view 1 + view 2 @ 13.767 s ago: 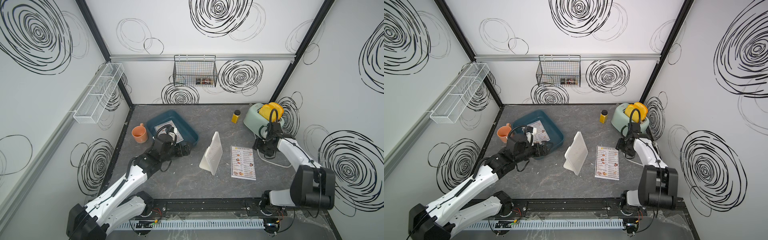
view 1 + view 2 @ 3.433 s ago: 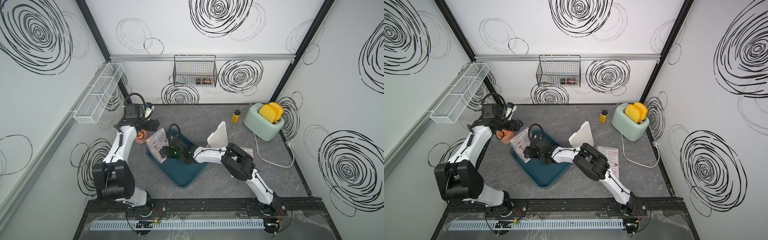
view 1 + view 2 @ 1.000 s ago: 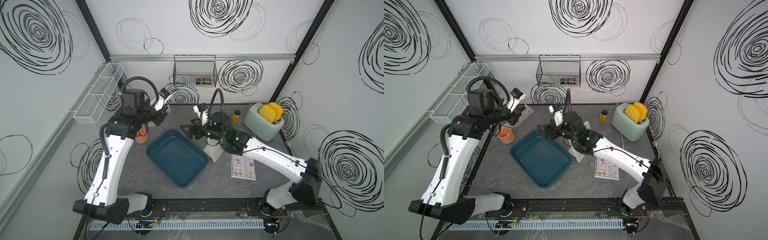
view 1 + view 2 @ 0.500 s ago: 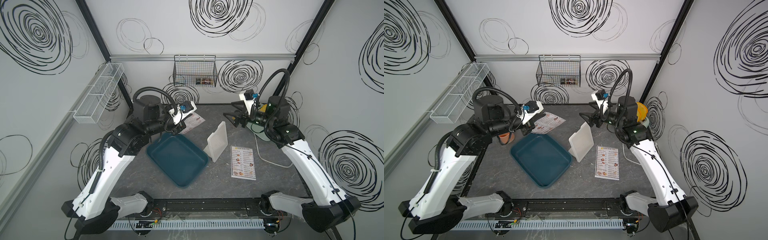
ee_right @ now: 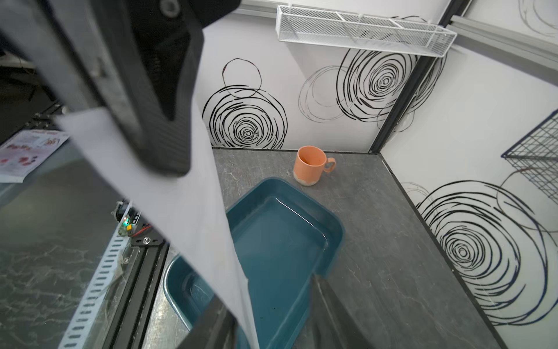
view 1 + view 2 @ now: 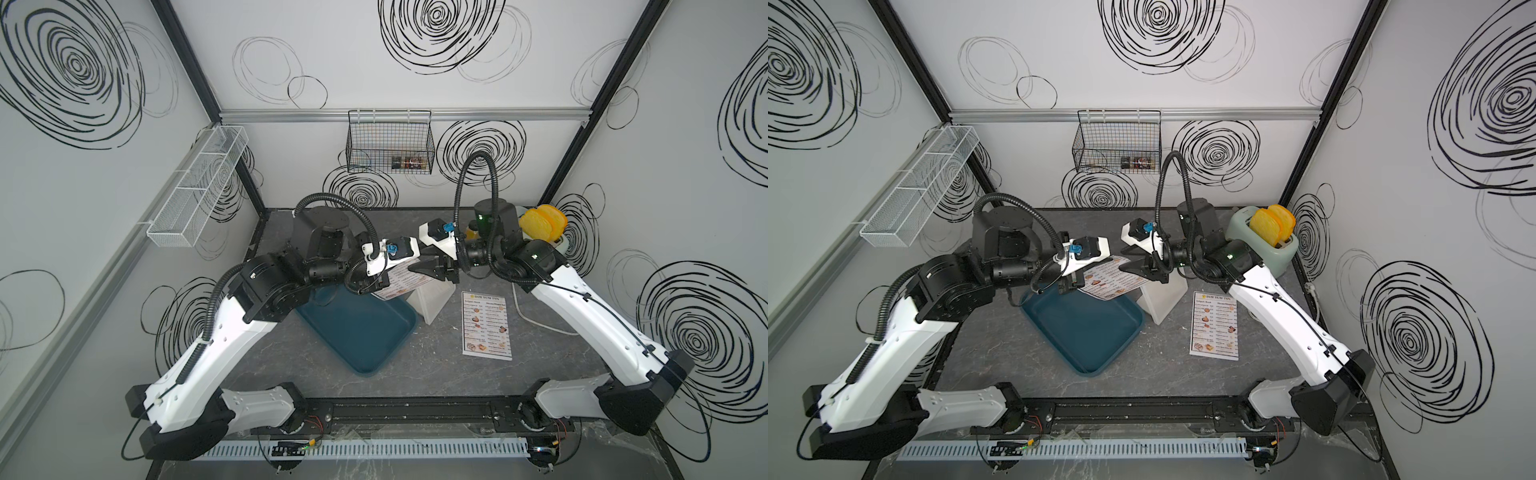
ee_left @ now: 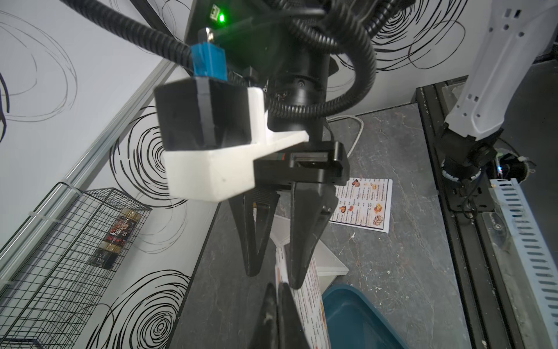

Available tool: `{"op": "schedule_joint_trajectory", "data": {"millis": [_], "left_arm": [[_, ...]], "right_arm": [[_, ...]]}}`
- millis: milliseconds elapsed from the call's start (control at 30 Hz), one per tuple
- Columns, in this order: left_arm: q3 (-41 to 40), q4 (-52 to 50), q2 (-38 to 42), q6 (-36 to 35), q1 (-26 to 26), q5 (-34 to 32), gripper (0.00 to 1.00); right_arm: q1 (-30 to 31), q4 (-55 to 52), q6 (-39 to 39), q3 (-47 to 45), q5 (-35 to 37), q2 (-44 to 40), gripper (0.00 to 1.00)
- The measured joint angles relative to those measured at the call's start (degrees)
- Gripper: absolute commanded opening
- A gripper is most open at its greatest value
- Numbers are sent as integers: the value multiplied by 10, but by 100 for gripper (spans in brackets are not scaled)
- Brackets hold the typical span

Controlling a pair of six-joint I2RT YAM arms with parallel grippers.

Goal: Replace the menus in the menu holders
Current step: Adjust the storage box at the center of the board.

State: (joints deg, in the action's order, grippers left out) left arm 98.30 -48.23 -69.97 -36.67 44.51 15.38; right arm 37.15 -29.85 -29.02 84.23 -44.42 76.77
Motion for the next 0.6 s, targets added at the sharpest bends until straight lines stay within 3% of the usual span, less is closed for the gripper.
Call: {"op": "schedule_joint_trajectory", "data": {"millis": [233,267,300,333,367,433,600], "left_arm": [[0,-6,-2,1,15,-26,0],[0,-6,-2,2,16,-32,17],[0,-6,-2,2,17,-45,56],[0,-6,-2,8,18,-59,78],[0,-5,-1,13,19,-80,89],[-13,7,9,22,18,-113,99],[-119,58,102,72,-33,-138,96]], "right_arm": [[3,-16,-17,-8,-30,-2,0],[3,-17,-17,-8,-36,-2,0],[3,-18,-15,-8,-41,-2,0],[2,-19,-15,-8,-47,-1,0],[0,-18,-15,-8,-55,-2,0],[-7,-17,-12,-8,-70,-3,0],[-71,-7,7,-10,-109,-21,0]]}}
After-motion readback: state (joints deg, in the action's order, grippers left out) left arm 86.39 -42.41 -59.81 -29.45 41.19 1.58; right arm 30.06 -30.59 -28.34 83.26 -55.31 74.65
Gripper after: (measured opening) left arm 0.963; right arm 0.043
